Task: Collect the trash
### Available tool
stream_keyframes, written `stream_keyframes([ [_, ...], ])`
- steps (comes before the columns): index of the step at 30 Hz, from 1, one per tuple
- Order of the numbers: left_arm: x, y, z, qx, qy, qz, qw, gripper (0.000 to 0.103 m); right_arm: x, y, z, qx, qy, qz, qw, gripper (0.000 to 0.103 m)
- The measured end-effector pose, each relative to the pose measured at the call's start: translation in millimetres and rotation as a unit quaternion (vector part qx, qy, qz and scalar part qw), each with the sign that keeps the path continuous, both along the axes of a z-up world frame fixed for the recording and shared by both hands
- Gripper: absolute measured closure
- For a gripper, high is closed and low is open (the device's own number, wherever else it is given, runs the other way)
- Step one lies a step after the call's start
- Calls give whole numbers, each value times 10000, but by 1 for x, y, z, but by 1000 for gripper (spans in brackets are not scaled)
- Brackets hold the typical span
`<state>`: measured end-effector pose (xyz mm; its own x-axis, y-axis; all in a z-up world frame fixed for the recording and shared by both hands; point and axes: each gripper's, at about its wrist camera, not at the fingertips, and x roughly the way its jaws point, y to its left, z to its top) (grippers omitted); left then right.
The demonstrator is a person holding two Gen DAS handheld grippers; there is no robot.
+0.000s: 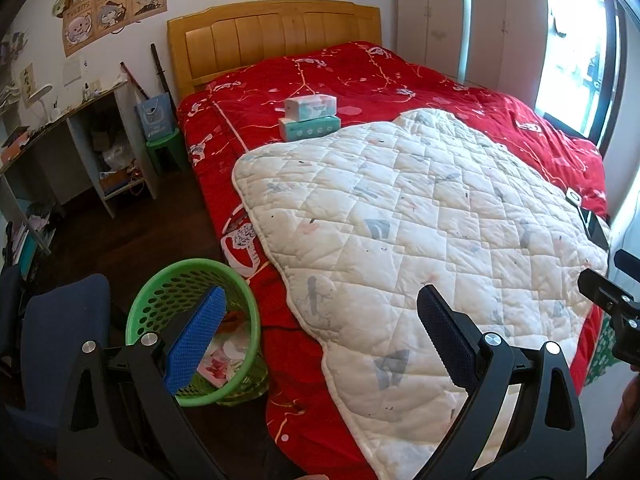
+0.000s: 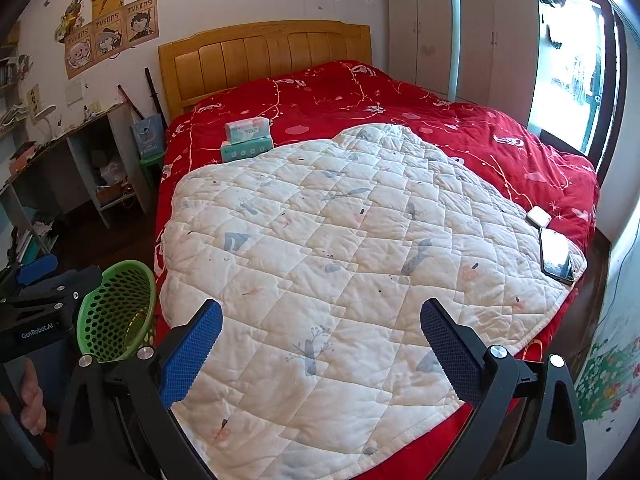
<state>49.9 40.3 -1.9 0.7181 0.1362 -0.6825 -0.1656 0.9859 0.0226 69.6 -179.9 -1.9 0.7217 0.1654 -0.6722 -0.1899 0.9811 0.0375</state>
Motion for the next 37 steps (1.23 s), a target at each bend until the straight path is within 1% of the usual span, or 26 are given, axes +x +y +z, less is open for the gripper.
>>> stream_keyframes([
  [16,1,-6,-3,-15,11,-49,10000,8,0,-5,-4,13,42,-114,9999,7],
  [25,-1,-13,-3,65,-64,-114,9999,8,0,-6,-5,44,67,-122,9999,7],
  [37,1,-12,-5,32,-4,-130,9999,8,0,-10,-8,75,94,-157,9998,7],
])
